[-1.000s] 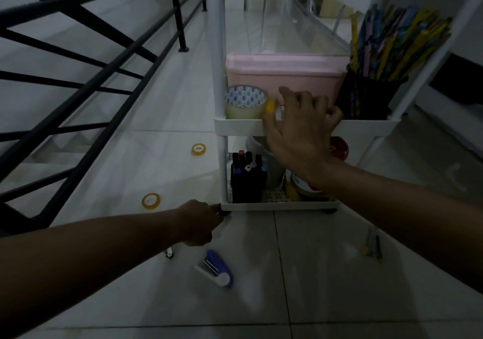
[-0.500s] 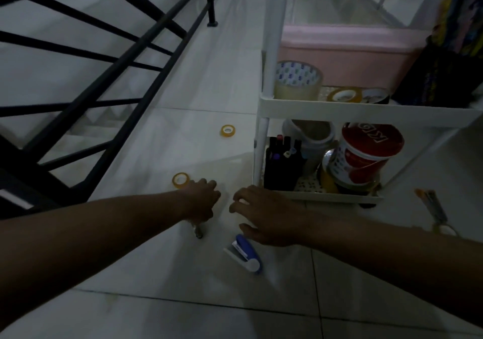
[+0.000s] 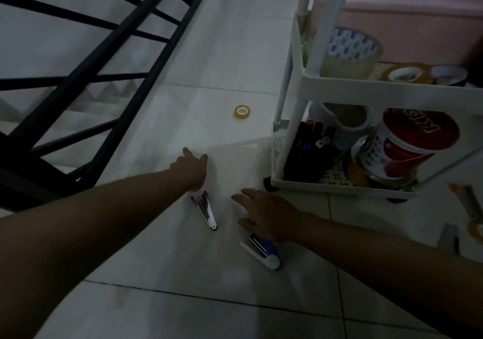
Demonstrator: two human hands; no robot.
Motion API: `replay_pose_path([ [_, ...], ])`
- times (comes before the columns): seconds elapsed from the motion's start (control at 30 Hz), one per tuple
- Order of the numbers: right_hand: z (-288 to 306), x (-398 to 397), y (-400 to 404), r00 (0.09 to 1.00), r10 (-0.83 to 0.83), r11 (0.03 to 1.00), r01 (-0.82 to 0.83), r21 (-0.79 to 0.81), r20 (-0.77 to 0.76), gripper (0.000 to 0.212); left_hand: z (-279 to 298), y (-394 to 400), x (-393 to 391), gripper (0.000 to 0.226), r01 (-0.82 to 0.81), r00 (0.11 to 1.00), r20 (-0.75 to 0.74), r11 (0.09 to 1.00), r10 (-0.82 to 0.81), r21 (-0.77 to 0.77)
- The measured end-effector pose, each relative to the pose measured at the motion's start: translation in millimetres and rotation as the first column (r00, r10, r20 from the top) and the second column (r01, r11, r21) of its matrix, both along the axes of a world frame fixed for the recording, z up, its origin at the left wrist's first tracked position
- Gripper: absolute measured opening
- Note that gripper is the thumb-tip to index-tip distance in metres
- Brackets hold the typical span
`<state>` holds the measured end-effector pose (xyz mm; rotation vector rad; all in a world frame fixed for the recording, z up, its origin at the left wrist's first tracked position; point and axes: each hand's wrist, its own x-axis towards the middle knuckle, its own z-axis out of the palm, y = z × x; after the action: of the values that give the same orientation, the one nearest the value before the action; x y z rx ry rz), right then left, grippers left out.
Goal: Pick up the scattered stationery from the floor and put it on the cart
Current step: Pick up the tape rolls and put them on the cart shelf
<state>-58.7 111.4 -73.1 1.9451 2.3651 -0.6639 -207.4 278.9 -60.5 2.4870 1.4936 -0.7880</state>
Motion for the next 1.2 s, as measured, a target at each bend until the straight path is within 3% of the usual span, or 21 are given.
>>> replay_pose_path([
  [0.13, 0.6, -0.3, -0.2, 0.999, -0.030, 0.999, 0.031, 0.026, -0.042, 0.062, -6.3, 7.0, 0.7, 0.062, 0.066, 0.996, 0.049, 0.997, -0.068, 0.037],
  [0.2, 1.2, 0.3, -1.8, 0.997, -0.043, 0.999, 0.044, 0.028, -0.060, 0.063, -6.7, 7.9, 1.7, 0.051, 0.050, 0.986, 0.155, 0.997, -0.057, 0.051],
  [0.27, 2.4, 0.8, -3.4, 0.993, -0.056, 0.997, 0.061, 0.047, -0.100, 0.065, -0.6, 8.7, 4.3, 0.046, 0.024, 0.941, 0.339, 0.999, -0.008, -0.042],
  [0.33, 4.0, 0.9, -5.0, 0.982, -0.090, 0.992, 0.103, 0.070, -0.165, 0.070, 12.0, 7.8, 8.0, 0.044, 0.010, 0.857, 0.498, 0.962, 0.132, -0.272],
  [0.4, 6.5, 0.0, -6.9, 0.961, -0.138, 0.980, 0.167, 0.106, -0.239, 0.075, 25.4, 3.6, 11.9, 0.032, -0.008, 0.787, 0.509, 0.830, 0.349, -0.558],
  [0.5, 13.2, -3.0, -9.6, 0.927, -0.174, 0.945, 0.252, 0.210, -0.331, 0.073, 40.9, -0.5, 14.9, 0.018, 0.019, 0.821, 0.354, 0.598, 0.449, -0.801],
  [0.6, 22.5, -3.8, -12.0, 0.889, -0.181, 0.903, 0.320, 0.287, -0.421, 0.062, 53.3, -1.9, 17.3, 0.024, 0.066, 0.854, 0.288, 0.459, 0.433, -0.886],
  [0.87, 67.1, 23.4, -37.1, 0.863, -0.145, 0.845, 0.363, 0.394, -0.484, 0.049, 83.7, -8.9, 29.6, 0.063, 0.169, 0.852, 0.253, 0.216, 0.458, -0.962],
  [0.93, 85.1, 34.0, -48.4, 0.887, -0.107, 0.806, 0.342, 0.483, -0.450, 0.046, 90.7, -10.3, 36.6, 0.052, 0.143, 0.872, 0.252, 0.275, 0.419, -0.951],
  [1.03, 116.8, 49.5, -60.9, 0.930, -0.035, 0.694, 0.287, 0.660, -0.367, 0.043, 94.2, -19.9, 51.4, 0.035, 0.031, 0.908, 0.258, 0.563, 0.328, -0.826],
  [1.13, 149.6, 61.5, -63.9, 0.953, -0.032, 0.449, 0.282, 0.848, -0.300, 0.038, 93.2, -32.5, 67.6, 0.037, 0.038, 0.977, 0.199, 0.857, 0.076, -0.515],
  [1.2, 169.8, 67.3, -61.5, 0.945, -0.133, 0.283, 0.326, 0.902, -0.300, 0.038, 94.9, -38.7, 71.8, 0.052, 0.210, 0.978, 0.056, 0.948, -0.202, -0.240],
])
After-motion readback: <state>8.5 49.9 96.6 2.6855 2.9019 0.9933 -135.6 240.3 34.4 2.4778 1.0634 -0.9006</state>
